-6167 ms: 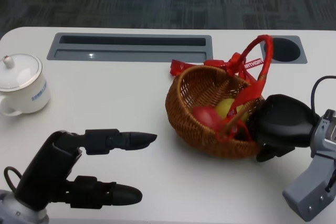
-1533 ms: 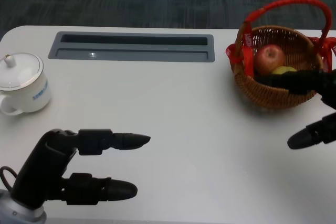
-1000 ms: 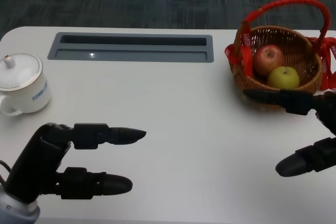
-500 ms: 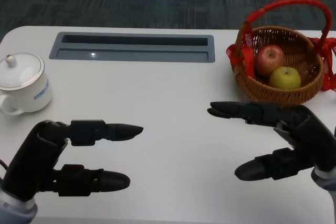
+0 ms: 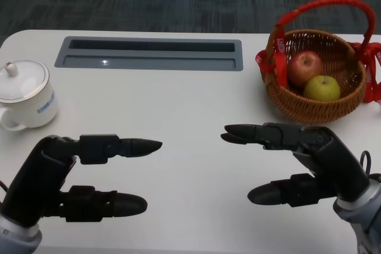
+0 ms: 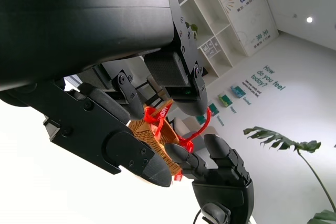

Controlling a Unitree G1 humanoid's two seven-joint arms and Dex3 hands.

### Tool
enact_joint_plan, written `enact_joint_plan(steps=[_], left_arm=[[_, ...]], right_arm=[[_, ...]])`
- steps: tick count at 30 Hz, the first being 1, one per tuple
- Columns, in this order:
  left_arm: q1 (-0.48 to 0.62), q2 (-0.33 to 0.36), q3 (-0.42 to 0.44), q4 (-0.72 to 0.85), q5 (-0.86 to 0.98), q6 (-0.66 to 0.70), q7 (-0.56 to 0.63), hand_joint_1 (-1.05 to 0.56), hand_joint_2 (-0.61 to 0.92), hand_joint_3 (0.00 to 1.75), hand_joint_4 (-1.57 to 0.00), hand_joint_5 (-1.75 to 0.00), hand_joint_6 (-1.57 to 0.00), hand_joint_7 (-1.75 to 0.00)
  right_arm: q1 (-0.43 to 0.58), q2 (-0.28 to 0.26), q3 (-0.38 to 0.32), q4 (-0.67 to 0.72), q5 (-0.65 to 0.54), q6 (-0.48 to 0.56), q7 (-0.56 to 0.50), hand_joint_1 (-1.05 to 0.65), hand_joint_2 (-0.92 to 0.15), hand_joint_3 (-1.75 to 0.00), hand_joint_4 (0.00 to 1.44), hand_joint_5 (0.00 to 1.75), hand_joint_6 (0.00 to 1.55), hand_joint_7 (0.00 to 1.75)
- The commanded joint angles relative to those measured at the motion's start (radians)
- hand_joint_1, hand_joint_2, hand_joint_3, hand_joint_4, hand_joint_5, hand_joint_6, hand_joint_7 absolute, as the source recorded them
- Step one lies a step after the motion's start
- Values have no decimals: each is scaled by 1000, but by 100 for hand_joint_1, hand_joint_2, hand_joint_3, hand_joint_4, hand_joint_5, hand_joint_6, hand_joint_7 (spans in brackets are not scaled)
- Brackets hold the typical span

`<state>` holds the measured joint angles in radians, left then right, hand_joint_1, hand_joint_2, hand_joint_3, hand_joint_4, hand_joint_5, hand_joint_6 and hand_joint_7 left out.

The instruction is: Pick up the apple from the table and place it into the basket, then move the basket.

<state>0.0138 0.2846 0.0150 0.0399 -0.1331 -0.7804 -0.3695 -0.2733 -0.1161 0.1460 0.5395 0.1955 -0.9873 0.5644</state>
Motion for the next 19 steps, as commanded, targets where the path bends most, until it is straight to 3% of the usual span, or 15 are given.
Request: enact_joint_plan(steps=[1,19], left_arm=[[7,11,13,-14,-2,-3,-2,-45,69,0,-99,0,-91,0],[5,-4,12,-12,8,-16,6,-46,68,0,-101,-1,-92,0]], right_arm=[[1,11,-17,16,-8,-20,-14,-46,-79,0,79,2,73,2],[-1,44,-31,61,19,-71,7,-39,-83,-1,85,1,80,1]])
